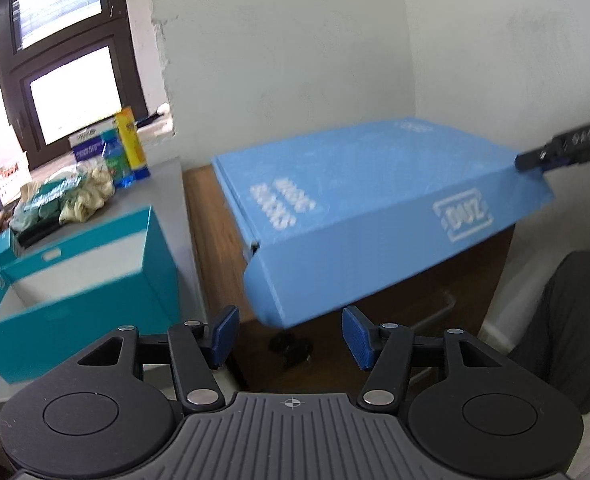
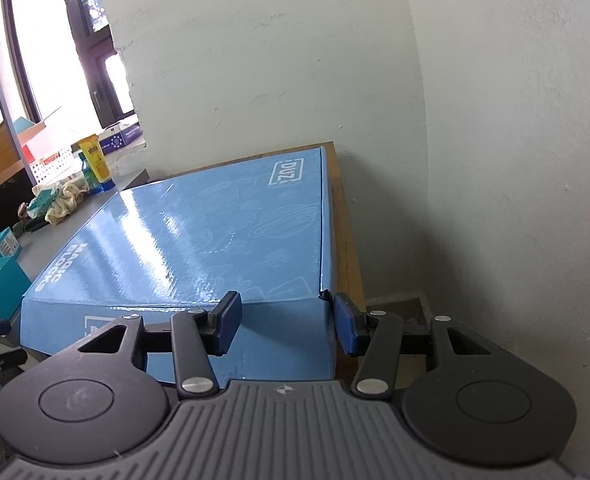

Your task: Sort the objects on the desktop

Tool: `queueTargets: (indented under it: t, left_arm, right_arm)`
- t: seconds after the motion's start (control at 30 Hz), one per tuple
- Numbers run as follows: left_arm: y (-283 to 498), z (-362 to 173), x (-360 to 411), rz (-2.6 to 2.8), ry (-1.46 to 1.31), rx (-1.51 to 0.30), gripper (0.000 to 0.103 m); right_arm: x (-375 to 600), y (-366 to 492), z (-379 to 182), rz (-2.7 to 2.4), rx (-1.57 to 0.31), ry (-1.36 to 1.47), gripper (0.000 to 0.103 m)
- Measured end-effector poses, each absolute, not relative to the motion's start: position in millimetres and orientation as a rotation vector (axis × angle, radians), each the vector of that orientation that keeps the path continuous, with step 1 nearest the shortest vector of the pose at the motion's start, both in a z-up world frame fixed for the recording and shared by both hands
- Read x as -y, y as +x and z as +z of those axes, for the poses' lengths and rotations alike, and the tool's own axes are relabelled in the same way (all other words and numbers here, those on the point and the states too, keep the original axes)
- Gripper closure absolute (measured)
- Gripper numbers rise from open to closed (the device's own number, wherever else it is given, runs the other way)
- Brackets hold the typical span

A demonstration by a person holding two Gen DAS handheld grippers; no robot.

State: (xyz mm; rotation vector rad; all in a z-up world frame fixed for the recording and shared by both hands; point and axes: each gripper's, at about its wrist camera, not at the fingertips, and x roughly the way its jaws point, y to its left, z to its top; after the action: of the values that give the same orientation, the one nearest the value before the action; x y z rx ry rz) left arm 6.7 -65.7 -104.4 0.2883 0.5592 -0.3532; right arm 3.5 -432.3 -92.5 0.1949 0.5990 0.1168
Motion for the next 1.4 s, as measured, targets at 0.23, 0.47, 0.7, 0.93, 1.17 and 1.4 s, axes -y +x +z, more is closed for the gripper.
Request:
queueTargets:
  t: [0.23, 0.47, 0.7, 0.93, 1.17, 1.4]
  left_arm:
    - [3.1, -120.6, 60.8, -0.354, 0.328, -0.528, 0.044]
    - [4.6, -130.1, 69.9, -0.352, 0.364, -0.473, 0.044]
    - [12.6, -128.3, 65.1, -0.334, 0.338, -0.459, 0.056]
    - [9.7, -125.0, 62.5, -0.395, 0.303, -0.454, 0.065]
    - [5.4, -118.4, 60.7, -0.418, 0.264, -0.453, 0.065]
    - [5.3, -107.3, 60.1, -0.421, 0.231, -0.487, 0.065]
  right_arm:
    - [427.7, 3.6, -90.8, 0.111, -0.614, 0.168, 0.046]
    - [424.2, 4.2, -89.1, 0.096, -0.621, 0.157, 0.046]
    - [421.7, 3.6, -87.3, 0.088, -0.627, 0.138, 0.046]
    - [420.8, 1.6, -86.8, 0.086, -0.63, 0.127, 0.046]
    - [420.7, 0.5, -85.6, 0.084, -0.636, 0.127, 0.046]
    - [421.1, 0.2, -83.7, 0.084, -0.643, 0.132, 0.046]
